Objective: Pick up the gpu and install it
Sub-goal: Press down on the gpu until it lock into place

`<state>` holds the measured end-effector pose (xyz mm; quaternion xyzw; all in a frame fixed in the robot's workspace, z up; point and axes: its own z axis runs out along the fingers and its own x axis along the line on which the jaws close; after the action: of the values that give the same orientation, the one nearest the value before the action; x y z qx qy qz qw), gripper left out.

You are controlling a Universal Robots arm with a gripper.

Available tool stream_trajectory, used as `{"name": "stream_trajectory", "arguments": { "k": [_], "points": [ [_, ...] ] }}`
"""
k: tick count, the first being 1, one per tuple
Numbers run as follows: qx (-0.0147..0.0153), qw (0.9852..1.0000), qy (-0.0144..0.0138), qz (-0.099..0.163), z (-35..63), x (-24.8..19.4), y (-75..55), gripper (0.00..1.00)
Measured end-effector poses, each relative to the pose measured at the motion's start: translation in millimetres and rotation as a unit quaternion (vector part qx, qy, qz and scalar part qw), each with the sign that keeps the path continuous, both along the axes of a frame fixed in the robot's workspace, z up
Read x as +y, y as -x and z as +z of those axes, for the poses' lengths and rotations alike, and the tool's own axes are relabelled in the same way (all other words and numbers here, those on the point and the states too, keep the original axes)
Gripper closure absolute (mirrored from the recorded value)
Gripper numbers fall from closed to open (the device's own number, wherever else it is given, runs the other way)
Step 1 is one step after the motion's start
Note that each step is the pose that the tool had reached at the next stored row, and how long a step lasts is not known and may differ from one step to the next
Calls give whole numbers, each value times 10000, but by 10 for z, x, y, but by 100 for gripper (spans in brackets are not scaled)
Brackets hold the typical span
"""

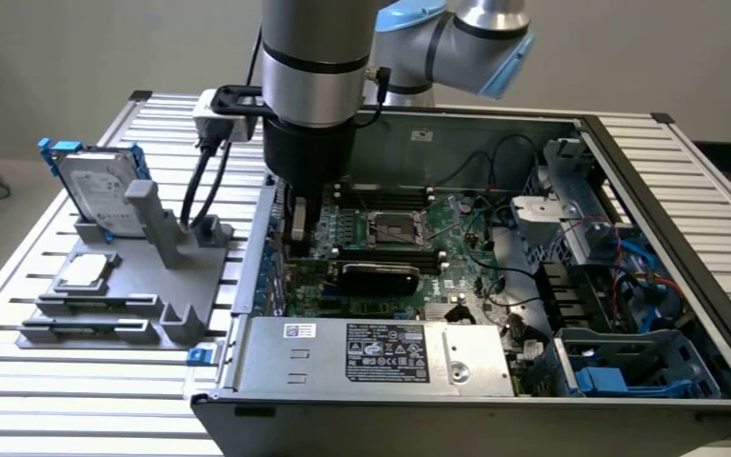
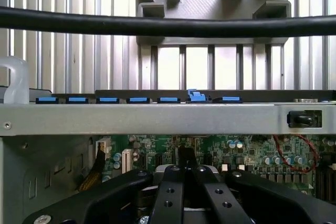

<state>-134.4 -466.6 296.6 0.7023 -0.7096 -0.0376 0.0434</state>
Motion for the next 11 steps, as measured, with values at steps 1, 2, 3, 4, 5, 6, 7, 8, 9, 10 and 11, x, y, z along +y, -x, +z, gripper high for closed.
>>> {"name": "stream_trajectory", "arguments": {
  "k": [1, 2, 3, 4, 5, 6, 7, 8, 9, 10, 11],
  "points": [
    [1, 10000, 2, -3, 8, 0, 3, 89],
    [1, 10000, 2, -6, 17, 0, 6, 89],
    [1, 10000, 3, -8, 25, 0, 8, 89],
    [1, 10000, 5, -11, 34, 0, 11, 89],
    [1, 10000, 6, -14, 41, 0, 14, 89],
    [1, 10000, 12, -16, 46, 0, 17, 89],
    [0, 10000, 22, -20, 46, 1, 18, 89],
    [0, 10000, 42, -25, 46, 0, 21, 89],
    [1, 10000, 64, -33, 48, 0, 24, 89],
    [1, 10000, 84, -43, 48, 0, 27, 89],
    [1, 9999, 96, -56, 49, 0, 31, 89]
  ]
}}
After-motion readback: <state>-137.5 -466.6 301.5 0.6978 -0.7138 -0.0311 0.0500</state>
